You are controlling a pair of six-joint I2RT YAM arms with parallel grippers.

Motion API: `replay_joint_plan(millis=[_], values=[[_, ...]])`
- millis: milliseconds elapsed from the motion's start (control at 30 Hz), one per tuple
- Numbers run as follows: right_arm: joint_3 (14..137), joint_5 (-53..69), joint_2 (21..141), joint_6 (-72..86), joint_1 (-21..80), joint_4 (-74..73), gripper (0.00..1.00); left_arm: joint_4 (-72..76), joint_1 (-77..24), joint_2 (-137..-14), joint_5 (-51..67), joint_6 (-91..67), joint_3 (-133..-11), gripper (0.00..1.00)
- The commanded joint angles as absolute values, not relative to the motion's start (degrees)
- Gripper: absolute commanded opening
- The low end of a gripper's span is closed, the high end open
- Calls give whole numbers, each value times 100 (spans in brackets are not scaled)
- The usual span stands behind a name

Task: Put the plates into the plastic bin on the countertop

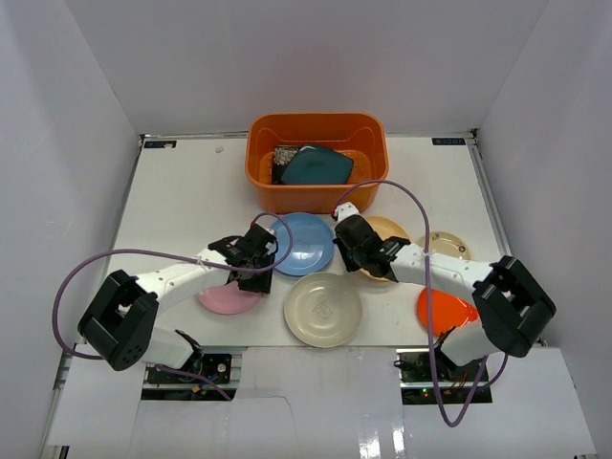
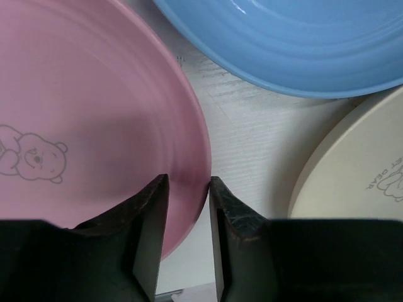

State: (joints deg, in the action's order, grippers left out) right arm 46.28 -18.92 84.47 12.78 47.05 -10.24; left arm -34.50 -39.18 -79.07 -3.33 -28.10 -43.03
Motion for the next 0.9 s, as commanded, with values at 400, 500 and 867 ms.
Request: replay_joint_plan(millis=[400, 500, 867], values=[[8757, -2435, 8278, -251, 5247, -1977, 8, -3480, -3955, -7823, -642, -2830, -4289, 0], [9306, -2094, 8936, -798, 5029, -1539, 8, -3524, -3955, -7621, -764, -2865, -4307, 0], [11566, -873, 11196, -1468, 4273, -1320, 8, -3928, -3955, -6707, -870, -3076, -4552, 0]])
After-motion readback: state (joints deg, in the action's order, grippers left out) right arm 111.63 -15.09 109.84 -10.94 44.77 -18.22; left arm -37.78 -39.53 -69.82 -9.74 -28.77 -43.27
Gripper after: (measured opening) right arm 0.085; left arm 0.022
